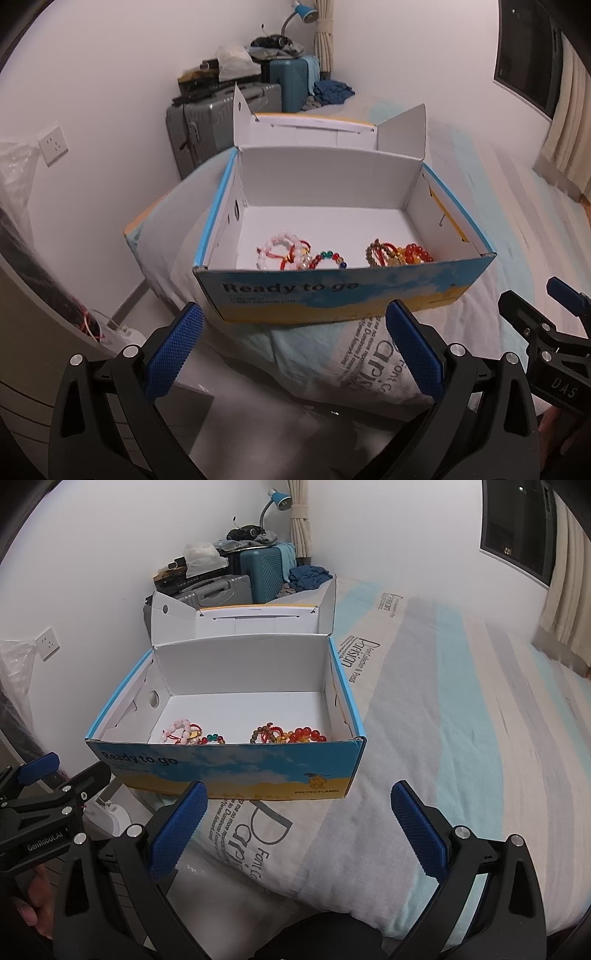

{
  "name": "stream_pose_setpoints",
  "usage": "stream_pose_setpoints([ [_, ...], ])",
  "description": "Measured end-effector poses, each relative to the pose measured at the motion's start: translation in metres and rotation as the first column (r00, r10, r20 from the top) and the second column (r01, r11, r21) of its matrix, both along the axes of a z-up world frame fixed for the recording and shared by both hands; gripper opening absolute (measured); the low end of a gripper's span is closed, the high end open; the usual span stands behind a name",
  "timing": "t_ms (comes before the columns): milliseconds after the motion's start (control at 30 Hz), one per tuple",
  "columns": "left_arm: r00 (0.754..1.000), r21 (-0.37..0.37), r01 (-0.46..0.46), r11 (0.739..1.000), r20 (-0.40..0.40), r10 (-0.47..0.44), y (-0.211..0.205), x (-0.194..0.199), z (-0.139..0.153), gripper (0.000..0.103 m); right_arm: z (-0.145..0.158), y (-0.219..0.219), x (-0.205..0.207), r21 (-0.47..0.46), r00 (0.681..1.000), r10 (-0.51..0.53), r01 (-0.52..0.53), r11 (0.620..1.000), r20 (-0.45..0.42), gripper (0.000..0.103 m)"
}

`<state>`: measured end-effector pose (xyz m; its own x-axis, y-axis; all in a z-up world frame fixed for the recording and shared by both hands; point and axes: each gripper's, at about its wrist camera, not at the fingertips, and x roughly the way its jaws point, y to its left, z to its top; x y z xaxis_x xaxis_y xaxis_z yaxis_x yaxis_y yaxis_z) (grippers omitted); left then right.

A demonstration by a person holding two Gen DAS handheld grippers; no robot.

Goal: Organize jewelry

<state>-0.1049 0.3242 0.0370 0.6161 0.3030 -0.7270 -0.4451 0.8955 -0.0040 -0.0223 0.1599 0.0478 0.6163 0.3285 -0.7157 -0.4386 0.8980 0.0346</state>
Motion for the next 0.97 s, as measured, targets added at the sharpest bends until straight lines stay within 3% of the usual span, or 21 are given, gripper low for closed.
stream_pose_setpoints([
  [200, 1.0, -0.046, 0.005, 0.999, 0.011, -0.005, 0.0003, 0.0025, 0.0011, 0.097, 0.0004, -0.0007, -0.0011, -0.002, 1.0, 0.002, -0.002, 1.0, 0.002, 0.095],
  [700, 0.999, 0.003, -0.041, 0.999, 0.008, 0.041, 0.0001, 0.0023, 0.0017, 0.097, 0.001, -0.0005, -0.0025, -0.004, 1.0, 0.005, -0.005, 1.0, 0.0, 0.095],
  [967, 0.999, -0.008, -0.043, 0.999, -0.012, 0.043, 0.0022, 0.003, -0.0002, 0.097, 0.0008, -0.0011, -0.0023, -0.004, 1.0, 0.006, -0.006, 1.0, 0.002, 0.095],
])
